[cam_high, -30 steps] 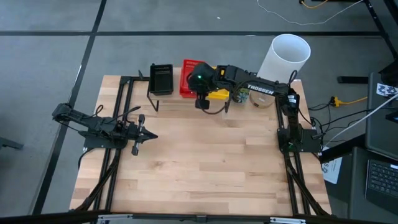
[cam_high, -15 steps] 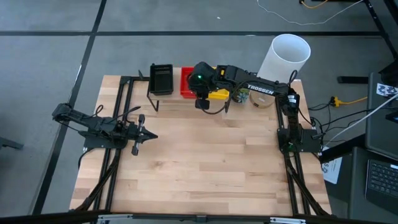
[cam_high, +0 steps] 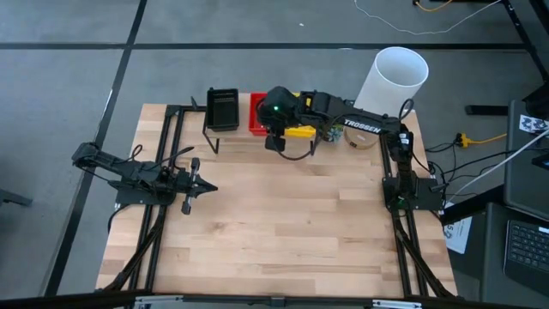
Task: Stack baskets on shelf by color
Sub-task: Stack the red bin on the other red bin on the shelf
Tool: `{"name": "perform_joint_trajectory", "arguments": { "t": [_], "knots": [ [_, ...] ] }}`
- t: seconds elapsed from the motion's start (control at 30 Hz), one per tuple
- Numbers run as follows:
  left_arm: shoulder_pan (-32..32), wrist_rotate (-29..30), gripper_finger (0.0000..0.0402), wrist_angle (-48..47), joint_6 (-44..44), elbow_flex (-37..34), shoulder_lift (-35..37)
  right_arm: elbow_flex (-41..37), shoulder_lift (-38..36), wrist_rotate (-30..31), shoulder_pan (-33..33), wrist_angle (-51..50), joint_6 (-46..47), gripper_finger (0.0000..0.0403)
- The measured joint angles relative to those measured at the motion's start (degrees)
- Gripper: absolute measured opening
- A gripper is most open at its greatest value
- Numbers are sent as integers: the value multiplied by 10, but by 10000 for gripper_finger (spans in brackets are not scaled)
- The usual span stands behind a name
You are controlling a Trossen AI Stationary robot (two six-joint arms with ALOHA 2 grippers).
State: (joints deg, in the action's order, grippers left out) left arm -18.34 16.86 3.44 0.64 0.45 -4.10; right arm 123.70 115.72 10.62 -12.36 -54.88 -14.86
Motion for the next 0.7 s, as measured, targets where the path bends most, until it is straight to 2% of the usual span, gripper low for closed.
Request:
{"name": "perform_joint_trajectory", "arguments": {
  "t": [0.13, 0.27, 0.4, 0.7],
  "knots": [
    [0, 0, 2, 0, 0, 0, 0, -51, 1, 11, 0, 33, -7, 110],
    [0, 0, 2, 0, 0, 0, 0, -87, 1, 14, -8, 124, -19, 110],
    [0, 0, 2, 0, 0, 0, 0, -88, 1, 13, -18, 167, -25, 110],
    [0, 0, 2, 0, 0, 0, 0, -89, 35, -21, -36, 185, -45, 110]
  ]
}}
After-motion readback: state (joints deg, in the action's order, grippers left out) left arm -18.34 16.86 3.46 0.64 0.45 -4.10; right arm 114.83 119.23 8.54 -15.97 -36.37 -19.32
